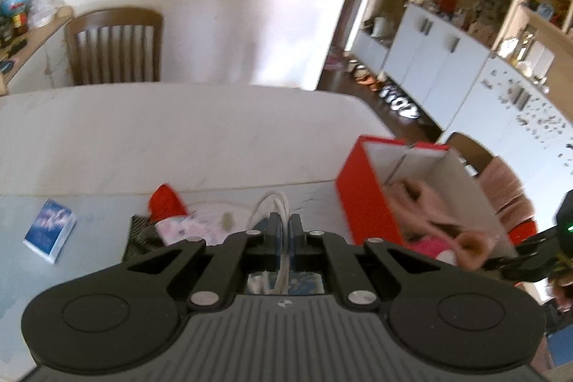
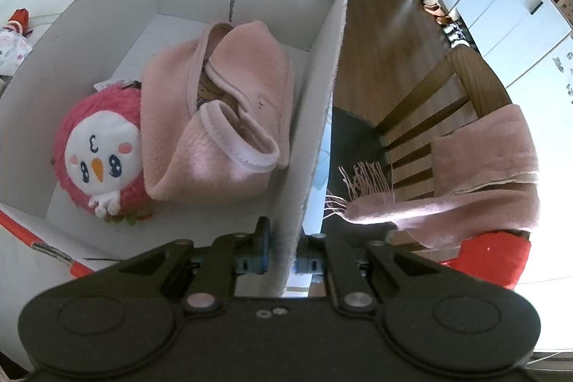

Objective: Organize objects
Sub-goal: 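Carry the white cable with the left gripper into the box and release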

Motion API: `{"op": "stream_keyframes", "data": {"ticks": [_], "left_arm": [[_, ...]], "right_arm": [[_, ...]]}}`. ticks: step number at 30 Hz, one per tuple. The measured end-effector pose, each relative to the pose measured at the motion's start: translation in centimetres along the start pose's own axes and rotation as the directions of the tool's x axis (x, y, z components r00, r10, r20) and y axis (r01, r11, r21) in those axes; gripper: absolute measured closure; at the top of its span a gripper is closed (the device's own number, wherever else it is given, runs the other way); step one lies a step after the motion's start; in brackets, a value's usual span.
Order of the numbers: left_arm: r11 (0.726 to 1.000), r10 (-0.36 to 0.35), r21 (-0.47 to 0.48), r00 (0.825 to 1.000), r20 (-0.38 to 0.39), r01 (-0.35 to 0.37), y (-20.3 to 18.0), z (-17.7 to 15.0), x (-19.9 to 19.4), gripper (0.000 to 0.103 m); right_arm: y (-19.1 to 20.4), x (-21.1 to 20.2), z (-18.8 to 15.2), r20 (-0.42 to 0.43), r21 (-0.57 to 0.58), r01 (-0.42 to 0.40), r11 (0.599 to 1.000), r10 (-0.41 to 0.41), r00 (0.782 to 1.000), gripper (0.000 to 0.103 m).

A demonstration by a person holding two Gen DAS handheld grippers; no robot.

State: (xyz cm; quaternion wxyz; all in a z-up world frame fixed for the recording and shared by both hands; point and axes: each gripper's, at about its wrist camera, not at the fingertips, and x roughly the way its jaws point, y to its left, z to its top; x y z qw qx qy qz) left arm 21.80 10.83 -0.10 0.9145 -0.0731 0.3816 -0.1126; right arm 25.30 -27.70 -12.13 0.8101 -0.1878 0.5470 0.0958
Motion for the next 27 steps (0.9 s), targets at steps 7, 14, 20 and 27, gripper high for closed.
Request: {"op": "stream_keyframes", "data": {"ticks": [7, 14, 20, 27], "left_arm": [[0.998, -0.056, 0.004, 0.997, 0.060, 0.056, -1.3, 2.8, -1.5, 0.100], [0.988, -0.124, 0.103, 0.989, 0.086, 0.115, -4.7, 5.6, -1.8, 0.100], [0.961, -0.210, 0.196, 0.977, 0.045, 0.197, -9.3, 6.8, -0.1, 0.100], [0.919, -0.289, 0.279, 0.957, -0.008, 0.280, -15.3, 7.4, 3.2, 0.101]], "right_arm": [[0.1, -0.1, -0.1, 0.008, -0.011, -0.006, 1.000, 0.006, 1.000, 0.093], [0.2, 0.0, -0.1, 0.007, -0.024, -0.006, 1.000, 0.006, 1.000, 0.093], [0.3, 0.1, -0.2, 0.011, -0.029, -0.006, 1.000, 0.007, 1.000, 0.093], [0.4, 0.1, -0.3, 0.016, -0.030, -0.007, 1.000, 0.008, 1.000, 0.093]]}}
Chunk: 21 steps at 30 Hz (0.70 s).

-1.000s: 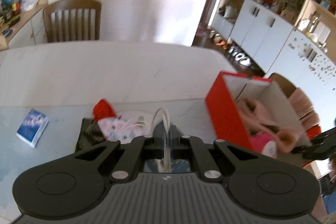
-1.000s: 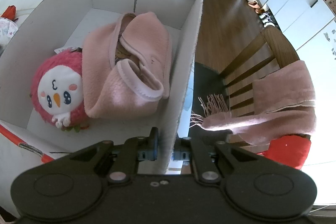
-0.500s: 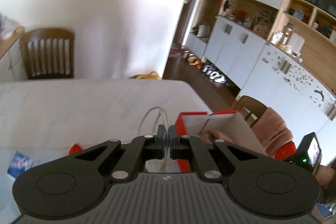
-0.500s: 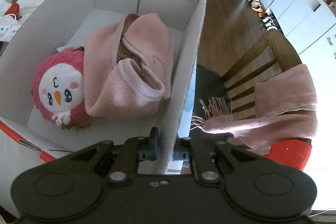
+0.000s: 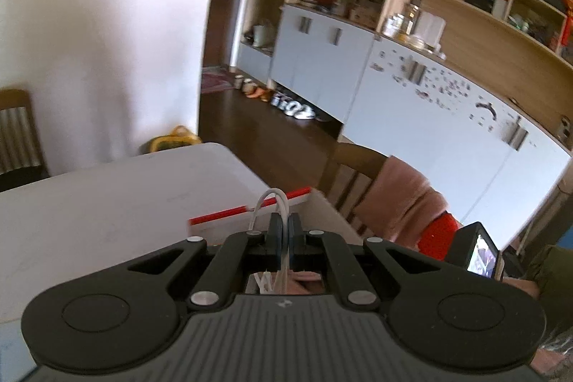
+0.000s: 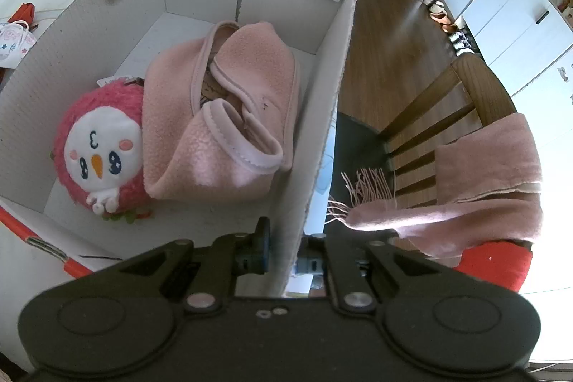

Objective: Organize objects
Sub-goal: 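Carry the white cable with the left gripper into the box and release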

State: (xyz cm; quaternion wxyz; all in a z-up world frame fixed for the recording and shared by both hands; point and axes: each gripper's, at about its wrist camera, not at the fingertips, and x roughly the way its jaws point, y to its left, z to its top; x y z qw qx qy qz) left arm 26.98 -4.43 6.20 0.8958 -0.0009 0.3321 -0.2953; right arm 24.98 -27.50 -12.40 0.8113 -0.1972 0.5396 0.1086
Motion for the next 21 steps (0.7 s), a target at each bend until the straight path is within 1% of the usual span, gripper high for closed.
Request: {"op": "stream_keyframes", "data": {"ticks": [3, 6, 11, 14, 16, 21], "left_arm": [[0.999, -0.024, 0.028, 0.999, -0.028, 0.024, -1.4, 0.3, 2.4, 0.101], [0.996, -0.012, 0.082, 0.998, -0.056, 0.017, -2.4, 0.3, 4.9, 0.101], [0.992, 0.030, 0.129, 0.993, -0.110, -0.016, -3.1, -0.2, 8.7, 0.101], [0.985, 0.054, 0.168, 0.989, -0.140, -0.030, -3.6, -1.1, 10.2, 0.101], [0.984, 0.048, 0.176, 0.984, -0.173, -0.017, -3.9, -1.9, 11.4, 0.100], [0.984, 0.003, 0.172, 0.969, -0.247, 0.041, -4.9, -4.0, 12.7, 0.100]], "right_arm": [[0.0, 0.0, 0.0, 0.002, 0.000, 0.000, 1.000, 0.000, 1.000, 0.093], [0.0, 0.0, 0.0, 0.004, 0.001, 0.000, 1.000, 0.000, 1.000, 0.093], [-0.1, 0.0, 0.0, 0.007, -0.001, 0.000, 1.000, 0.000, 1.000, 0.093], [0.0, 0.1, 0.0, 0.008, -0.002, 0.000, 1.000, 0.000, 1.000, 0.093], [0.0, 0.1, 0.0, 0.008, -0.003, 0.000, 1.000, 0.000, 1.000, 0.093], [0.0, 0.1, 0.0, 0.008, -0.004, -0.001, 1.000, 0.001, 1.000, 0.094]]}}
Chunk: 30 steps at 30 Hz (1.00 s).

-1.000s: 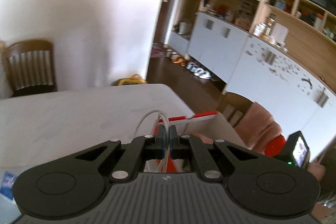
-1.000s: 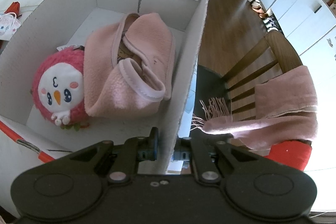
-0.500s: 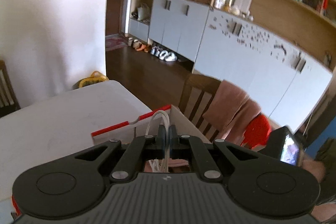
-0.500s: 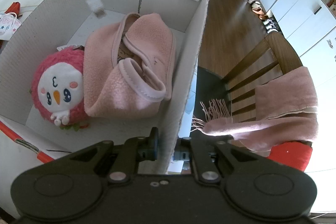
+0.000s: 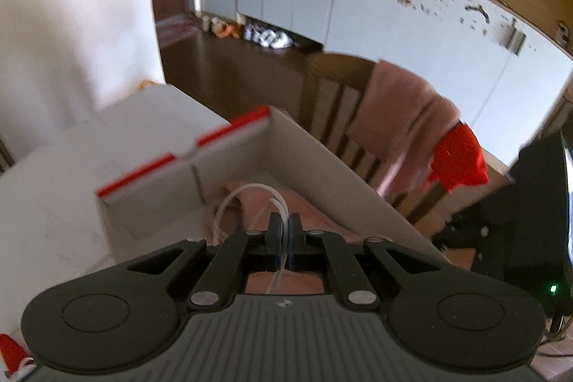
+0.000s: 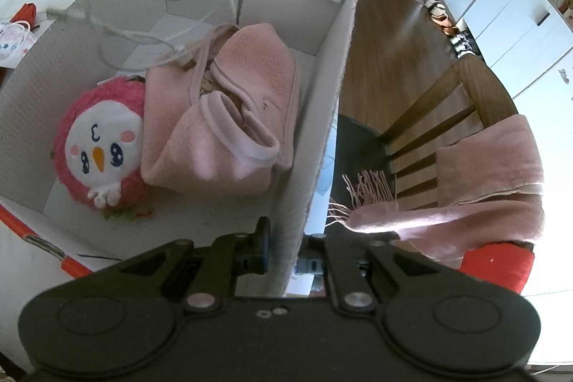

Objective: Organize objects
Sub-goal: 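Carry the white cable with the left gripper into the box and release, then move the left gripper back to the printed face mask on the table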

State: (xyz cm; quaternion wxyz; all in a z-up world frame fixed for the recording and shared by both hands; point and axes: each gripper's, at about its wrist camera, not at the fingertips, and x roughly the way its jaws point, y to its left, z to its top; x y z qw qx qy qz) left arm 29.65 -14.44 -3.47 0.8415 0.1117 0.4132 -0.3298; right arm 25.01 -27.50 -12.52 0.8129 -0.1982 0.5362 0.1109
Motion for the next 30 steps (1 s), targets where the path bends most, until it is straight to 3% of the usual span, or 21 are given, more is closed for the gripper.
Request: {"op": "stream_keyframes", "data": {"ticks": [7, 10, 13, 15, 30], "left_arm": [[0.999, -0.046, -0.022, 0.997, -0.069, 0.044, -0.9, -1.6, 2.0, 0.100], [0.998, -0.055, -0.031, 0.995, -0.089, 0.053, -0.9, -2.1, 2.3, 0.094], [0.999, -0.040, -0.024, 0.994, -0.104, 0.038, -1.0, -2.6, 2.4, 0.069], [0.999, -0.044, -0.028, 0.994, -0.098, 0.042, -0.9, -3.0, 2.1, 0.035], [0.993, -0.058, -0.105, 0.998, -0.004, 0.058, 0.8, -4.4, -4.0, 0.033]], "right_arm": [[0.1, 0.2, 0.0, 0.000, -0.004, 0.000, 1.000, 0.000, 1.000, 0.094], [0.2, 0.3, 0.1, 0.000, -0.006, 0.001, 1.000, -0.001, 1.000, 0.094], [0.2, 0.3, 0.1, 0.001, -0.006, 0.001, 1.000, -0.001, 1.000, 0.093], [0.2, 0.3, 0.1, 0.001, -0.006, 0.001, 1.000, -0.001, 1.000, 0.093], [0.3, 0.3, 0.0, -0.001, -0.014, 0.004, 1.000, -0.004, 1.000, 0.093]]}}
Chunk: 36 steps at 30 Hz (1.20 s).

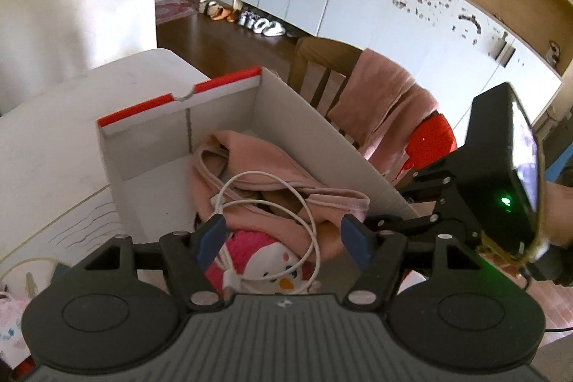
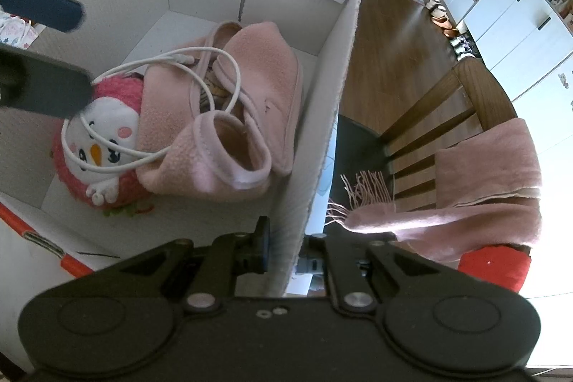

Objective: Organize objects
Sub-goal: 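Move the left gripper back to the printed face mask on the table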

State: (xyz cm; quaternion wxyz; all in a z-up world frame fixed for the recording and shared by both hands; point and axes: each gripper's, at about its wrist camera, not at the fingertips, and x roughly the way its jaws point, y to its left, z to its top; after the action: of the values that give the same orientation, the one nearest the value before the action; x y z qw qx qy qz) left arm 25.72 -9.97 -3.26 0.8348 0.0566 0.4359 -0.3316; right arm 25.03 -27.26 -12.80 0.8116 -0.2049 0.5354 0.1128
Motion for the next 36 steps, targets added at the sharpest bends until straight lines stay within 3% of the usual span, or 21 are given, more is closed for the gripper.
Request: {"op": "stream_keyframes", "data": {"ticks": [5, 12, 16, 20, 24, 29, 36], "left_arm": [[0.999, 0.022, -0.031, 0.999, 0.038, -0.021, 1.1, -0.8, -2.5, 0.033], [0.992, 0.086, -0.103, 0.993, 0.078, -0.078, 4.4, -2.8, -6.1, 0.020], [0.981, 0.137, -0.151, 0.988, 0.074, -0.125, 6.8, -4.3, -7.4, 0.019], [0.964, 0.204, -0.186, 0.977, 0.055, -0.191, 9.4, -5.6, -8.3, 0.019], [0.941, 0.279, -0.213, 0.960, 0.041, -0.264, 12.0, -6.9, -9.0, 0.005], [0.915, 0.331, -0.256, 0.943, 0.040, -0.311, 15.5, -8.4, -9.7, 0.001], [0.871, 0.396, -0.298, 0.917, -0.038, -0.389, 19.5, -9.5, -8.4, 0.000]], "right_arm": [[0.0, 0.0, -0.1, -0.002, -0.006, 0.004, 1.000, -0.004, 1.000, 0.092], [0.0, -0.1, -0.1, -0.006, -0.008, 0.008, 1.000, -0.008, 1.000, 0.092], [-0.3, 0.0, -0.2, -0.009, -0.005, 0.010, 1.000, -0.010, 1.000, 0.092], [-0.3, 0.0, -0.2, -0.014, -0.007, 0.017, 1.000, -0.017, 1.000, 0.091], [-0.1, -0.2, -0.2, -0.018, -0.006, 0.023, 1.000, -0.023, 1.000, 0.091], [-0.2, -0.1, -0.1, -0.021, -0.004, 0.028, 1.000, -0.028, 0.999, 0.091], [-0.1, -0.2, 0.0, -0.026, -0.002, 0.032, 0.999, -0.032, 0.999, 0.090]]}}
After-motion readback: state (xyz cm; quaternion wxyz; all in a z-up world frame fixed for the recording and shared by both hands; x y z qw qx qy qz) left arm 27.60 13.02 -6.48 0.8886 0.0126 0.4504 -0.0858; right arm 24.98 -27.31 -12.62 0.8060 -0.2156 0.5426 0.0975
